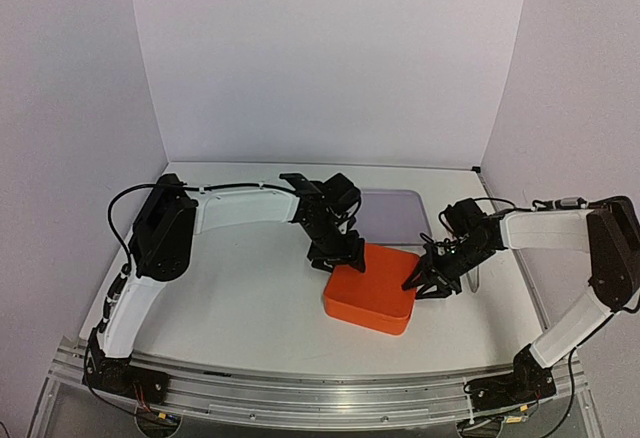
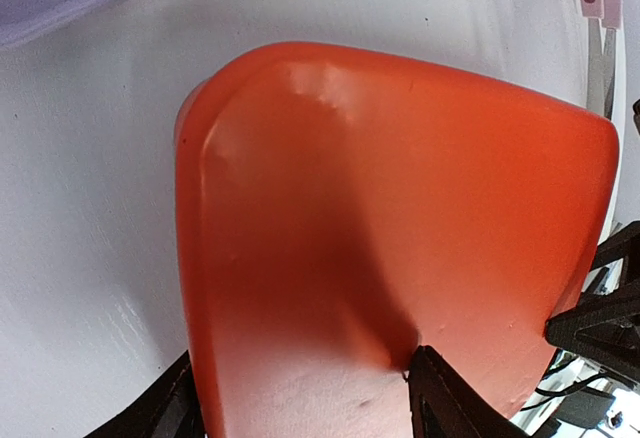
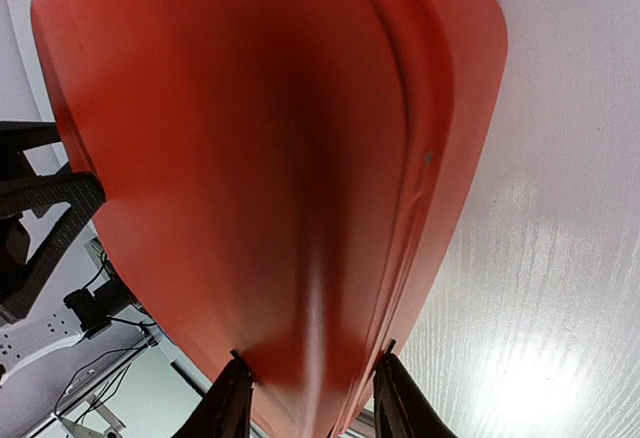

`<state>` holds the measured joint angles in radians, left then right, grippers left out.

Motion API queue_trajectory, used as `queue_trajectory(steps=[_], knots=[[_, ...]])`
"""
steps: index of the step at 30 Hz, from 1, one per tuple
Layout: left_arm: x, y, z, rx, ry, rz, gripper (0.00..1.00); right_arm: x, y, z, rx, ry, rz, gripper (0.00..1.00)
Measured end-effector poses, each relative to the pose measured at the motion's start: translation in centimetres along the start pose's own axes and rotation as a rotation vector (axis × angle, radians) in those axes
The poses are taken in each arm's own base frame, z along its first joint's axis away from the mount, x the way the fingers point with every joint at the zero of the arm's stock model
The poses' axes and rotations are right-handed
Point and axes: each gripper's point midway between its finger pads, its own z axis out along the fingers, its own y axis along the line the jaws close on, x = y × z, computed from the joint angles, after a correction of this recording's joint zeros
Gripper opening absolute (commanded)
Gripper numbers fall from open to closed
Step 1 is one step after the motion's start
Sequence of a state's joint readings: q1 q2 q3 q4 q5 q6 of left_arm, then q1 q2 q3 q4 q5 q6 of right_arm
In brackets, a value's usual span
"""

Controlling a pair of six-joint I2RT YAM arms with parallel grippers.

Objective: Pack the cookies

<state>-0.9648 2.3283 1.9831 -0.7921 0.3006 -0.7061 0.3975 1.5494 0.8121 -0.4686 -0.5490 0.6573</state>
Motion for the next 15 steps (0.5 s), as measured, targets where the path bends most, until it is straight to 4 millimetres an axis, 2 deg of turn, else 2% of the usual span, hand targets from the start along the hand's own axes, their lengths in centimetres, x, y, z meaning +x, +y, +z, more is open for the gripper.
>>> queue_trajectory(steps=[6,12,15], knots=[[0.03,-0.01,-0.07,-0.024,-0.003,0.004,0.66,0.14,0.18,0.04,0.014,0.002,0.017,0.40],[0.09,-0.24,-0.13,-0.033,-0.011,0.014,0.66,0.24,0.34,0.12,0.035,0.003,0.026,0.51],[0.45,-0.60,-0.09,-0.039,-0.007,0.023,0.66,0.54,0.20,0.22,0.047,0.015,0.042,0.53]])
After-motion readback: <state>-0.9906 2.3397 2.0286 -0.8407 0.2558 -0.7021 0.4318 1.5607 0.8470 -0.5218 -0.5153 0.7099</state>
